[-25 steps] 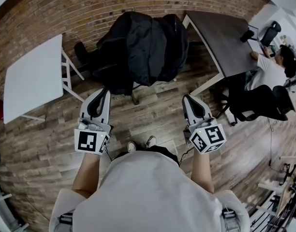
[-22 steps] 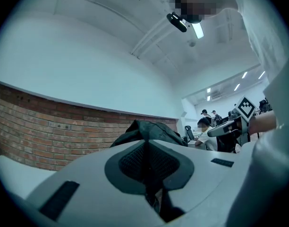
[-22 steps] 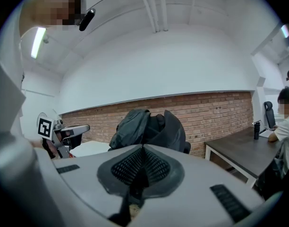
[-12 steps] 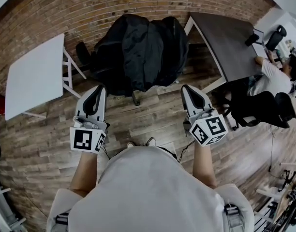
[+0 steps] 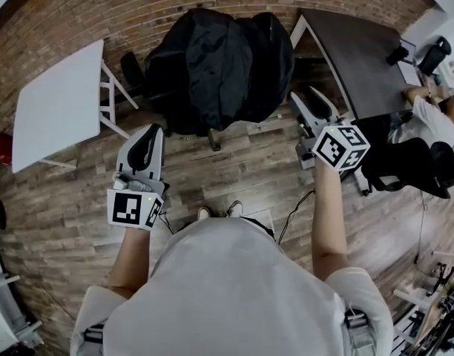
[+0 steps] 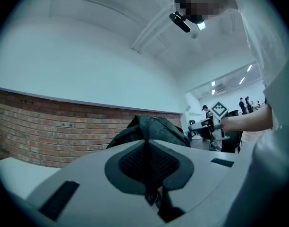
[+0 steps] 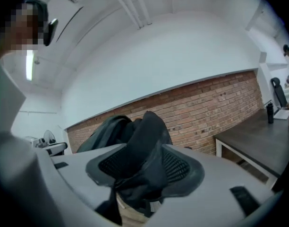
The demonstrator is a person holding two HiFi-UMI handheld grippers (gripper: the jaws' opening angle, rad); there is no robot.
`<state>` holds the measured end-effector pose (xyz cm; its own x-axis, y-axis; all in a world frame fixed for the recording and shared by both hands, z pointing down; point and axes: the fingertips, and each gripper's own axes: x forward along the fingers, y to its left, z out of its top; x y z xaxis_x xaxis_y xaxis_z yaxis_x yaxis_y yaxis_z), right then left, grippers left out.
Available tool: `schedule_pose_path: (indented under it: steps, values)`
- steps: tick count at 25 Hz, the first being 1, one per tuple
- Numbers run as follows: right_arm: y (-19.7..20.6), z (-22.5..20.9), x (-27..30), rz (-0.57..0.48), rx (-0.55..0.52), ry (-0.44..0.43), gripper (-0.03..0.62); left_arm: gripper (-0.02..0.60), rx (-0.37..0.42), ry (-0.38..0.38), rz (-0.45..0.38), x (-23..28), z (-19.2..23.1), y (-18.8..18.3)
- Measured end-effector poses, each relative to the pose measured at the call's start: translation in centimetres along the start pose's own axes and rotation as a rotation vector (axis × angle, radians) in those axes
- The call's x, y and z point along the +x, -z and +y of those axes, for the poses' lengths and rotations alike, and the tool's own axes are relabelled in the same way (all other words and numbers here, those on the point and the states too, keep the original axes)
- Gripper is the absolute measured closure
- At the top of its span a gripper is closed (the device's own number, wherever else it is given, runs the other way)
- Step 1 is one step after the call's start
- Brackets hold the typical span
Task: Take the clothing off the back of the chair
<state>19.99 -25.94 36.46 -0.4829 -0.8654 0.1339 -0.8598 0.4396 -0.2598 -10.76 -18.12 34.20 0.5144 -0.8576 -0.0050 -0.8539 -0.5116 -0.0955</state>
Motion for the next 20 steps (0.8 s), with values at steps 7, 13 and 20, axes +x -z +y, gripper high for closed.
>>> schedule_pose_path:
  steps: [7, 13, 20]
  values:
    - [-2.7, 0.0, 6.4, -0.091, 0.354, -0.339, 0.128, 0.543, 0.001, -0.003, 0.027, -0.5, -1.1, 0.4]
    - [-0.3, -1.4, 9.1, -0.003, 0.618, -0.236, 0.079, 0.543, 0.002, -0.02, 0.038, -1.4, -1.9, 0.4]
    - [-3.0, 4.8, 10.3, -0.011, 0.307, -0.192, 0.049, 0.543, -0.034, -0.05, 0.042, -2.3, -1.5, 1.2]
